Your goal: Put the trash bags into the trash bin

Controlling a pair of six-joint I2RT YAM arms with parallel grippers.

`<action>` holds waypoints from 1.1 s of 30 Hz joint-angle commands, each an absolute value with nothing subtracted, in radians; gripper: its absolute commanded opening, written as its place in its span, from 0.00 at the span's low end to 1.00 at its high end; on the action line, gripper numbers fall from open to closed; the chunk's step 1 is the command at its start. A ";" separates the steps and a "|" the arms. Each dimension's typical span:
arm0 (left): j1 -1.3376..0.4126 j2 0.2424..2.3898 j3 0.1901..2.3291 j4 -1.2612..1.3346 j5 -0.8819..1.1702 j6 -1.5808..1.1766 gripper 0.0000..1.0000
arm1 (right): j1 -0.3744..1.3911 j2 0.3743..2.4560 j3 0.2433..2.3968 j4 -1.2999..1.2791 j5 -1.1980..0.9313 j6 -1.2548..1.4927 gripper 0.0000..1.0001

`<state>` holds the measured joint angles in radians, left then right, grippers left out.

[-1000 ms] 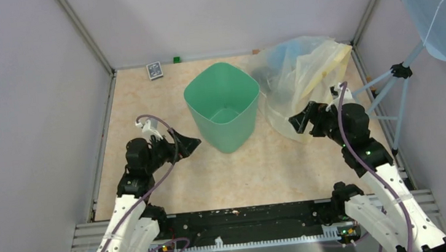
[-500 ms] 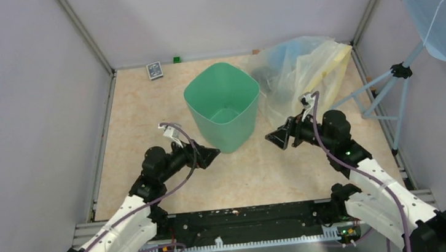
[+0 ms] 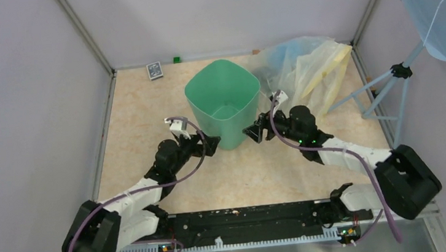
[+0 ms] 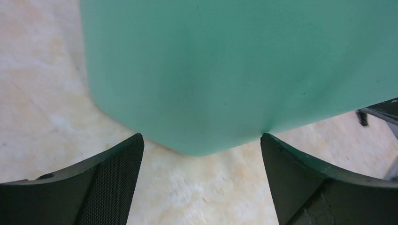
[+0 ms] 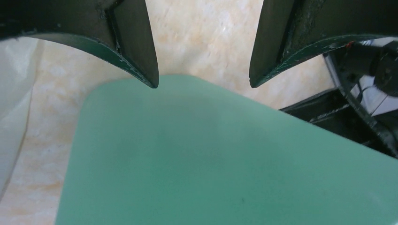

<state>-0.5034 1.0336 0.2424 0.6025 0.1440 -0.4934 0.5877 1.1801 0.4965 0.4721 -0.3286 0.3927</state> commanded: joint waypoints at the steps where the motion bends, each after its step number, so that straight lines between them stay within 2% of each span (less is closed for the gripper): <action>1: -0.490 1.140 0.340 0.796 -0.036 -0.450 0.99 | 0.600 1.367 0.653 0.746 -0.241 0.395 0.70; 6: -0.380 1.355 0.531 0.812 0.032 -0.459 0.99 | 0.599 1.638 0.882 0.805 -0.220 0.413 0.70; 11: -0.294 1.500 0.645 0.853 0.060 -0.466 0.99 | 0.565 1.762 1.071 0.655 -0.221 0.442 0.72; 14: -0.285 1.476 0.658 0.807 0.089 -0.457 0.99 | 0.544 1.668 0.995 0.647 -0.198 0.442 0.74; 21: -0.321 1.297 0.607 0.549 0.215 -0.523 0.99 | 0.501 1.341 0.922 0.139 -0.034 0.391 0.75; 27: -0.529 1.180 0.592 0.406 0.192 -0.552 0.99 | 0.431 0.970 0.764 -0.103 0.144 0.405 0.75; 33: -0.762 1.206 0.653 0.402 0.102 -0.508 0.99 | 0.341 0.825 0.727 -0.343 0.254 0.481 0.75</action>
